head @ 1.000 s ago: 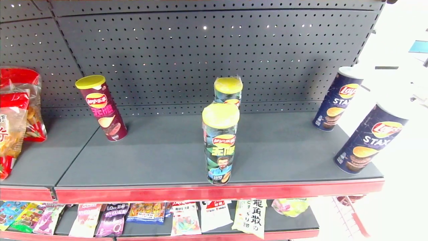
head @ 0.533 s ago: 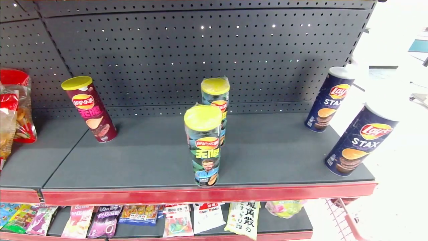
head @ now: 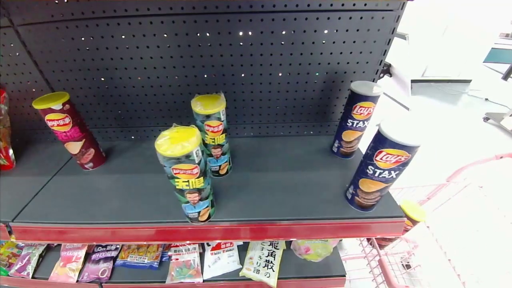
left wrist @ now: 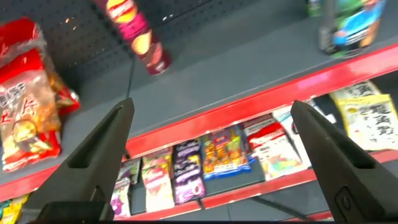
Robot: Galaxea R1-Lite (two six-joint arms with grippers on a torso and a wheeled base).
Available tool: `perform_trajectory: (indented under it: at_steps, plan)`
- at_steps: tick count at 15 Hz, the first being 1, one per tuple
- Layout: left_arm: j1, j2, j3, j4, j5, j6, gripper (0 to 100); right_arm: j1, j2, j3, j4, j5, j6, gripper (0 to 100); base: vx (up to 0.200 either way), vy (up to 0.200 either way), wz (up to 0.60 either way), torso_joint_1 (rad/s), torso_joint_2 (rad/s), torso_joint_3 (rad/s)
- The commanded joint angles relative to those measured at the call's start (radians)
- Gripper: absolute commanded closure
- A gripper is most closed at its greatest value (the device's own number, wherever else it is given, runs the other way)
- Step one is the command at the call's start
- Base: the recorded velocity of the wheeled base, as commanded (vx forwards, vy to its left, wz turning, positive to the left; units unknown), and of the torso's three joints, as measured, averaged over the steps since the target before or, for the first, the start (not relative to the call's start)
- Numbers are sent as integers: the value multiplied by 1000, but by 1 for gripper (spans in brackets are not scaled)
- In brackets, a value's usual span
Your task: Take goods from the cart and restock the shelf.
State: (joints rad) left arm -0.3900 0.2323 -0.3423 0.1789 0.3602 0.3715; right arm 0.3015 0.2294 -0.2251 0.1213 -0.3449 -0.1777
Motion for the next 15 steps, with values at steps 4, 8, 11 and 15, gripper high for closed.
perform_trajectory:
  at_steps: [4,8,11,15]
  plan:
    - [0,-24,2,1,-1,44,0,1,2,0,1,0,0,0,0,-200,0,-1,1,6]
    - [0,-38,0,22,-3,47,0,1,2,0,0,0,0,0,0,-150,0,3,1,1]
    - [0,-41,2,22,-7,47,0,1,2,3,1,0,0,0,0,0,0,0,0,0]
    - [0,-50,2,22,-7,49,0,1,1,12,1,-3,-8,0,0,0,-450,2,2,1]
